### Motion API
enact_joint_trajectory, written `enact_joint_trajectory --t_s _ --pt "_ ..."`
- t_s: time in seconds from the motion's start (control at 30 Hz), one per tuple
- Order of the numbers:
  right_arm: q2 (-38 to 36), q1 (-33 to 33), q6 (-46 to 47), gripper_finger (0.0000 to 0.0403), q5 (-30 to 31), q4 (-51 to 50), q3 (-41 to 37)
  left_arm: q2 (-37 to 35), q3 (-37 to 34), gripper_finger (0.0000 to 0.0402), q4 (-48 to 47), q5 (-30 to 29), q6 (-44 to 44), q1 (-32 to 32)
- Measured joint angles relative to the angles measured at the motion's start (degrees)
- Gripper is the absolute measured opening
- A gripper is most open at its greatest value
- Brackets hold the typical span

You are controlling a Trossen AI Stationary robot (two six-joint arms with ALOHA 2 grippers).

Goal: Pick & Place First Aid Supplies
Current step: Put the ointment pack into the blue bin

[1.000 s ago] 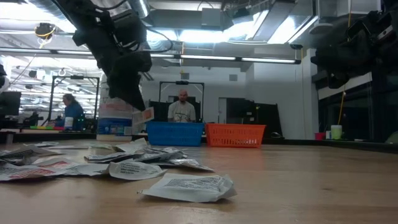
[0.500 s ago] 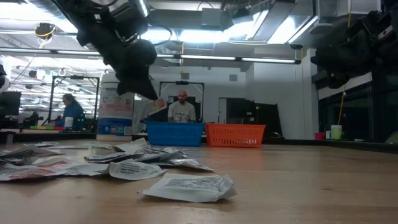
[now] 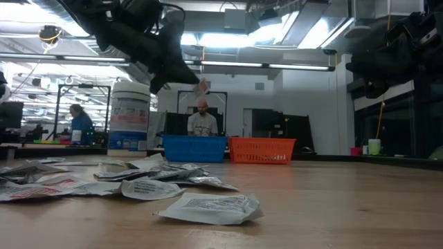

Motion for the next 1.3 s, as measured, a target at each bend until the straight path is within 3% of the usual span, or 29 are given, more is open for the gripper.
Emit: enact_joint_trajectory --t_s 0.63,0.97,1.3 --pt "0.0 0.0 0.0 0.01 0.02 0.0 -0.02 2.13 0.02 0.0001 8.72 0.0 0.42 16.85" --pt "-0.01 0.0 0.0 0.01 0.02 0.0 -0.01 6.27 0.02 0.0001 7.99 7.96 -3.9 22.1" --pt "-0.02 0.0 0.0 0.01 0.02 0.0 -0.02 8.9 0.02 0.0001 8.3 18.26 -10.67 20.65"
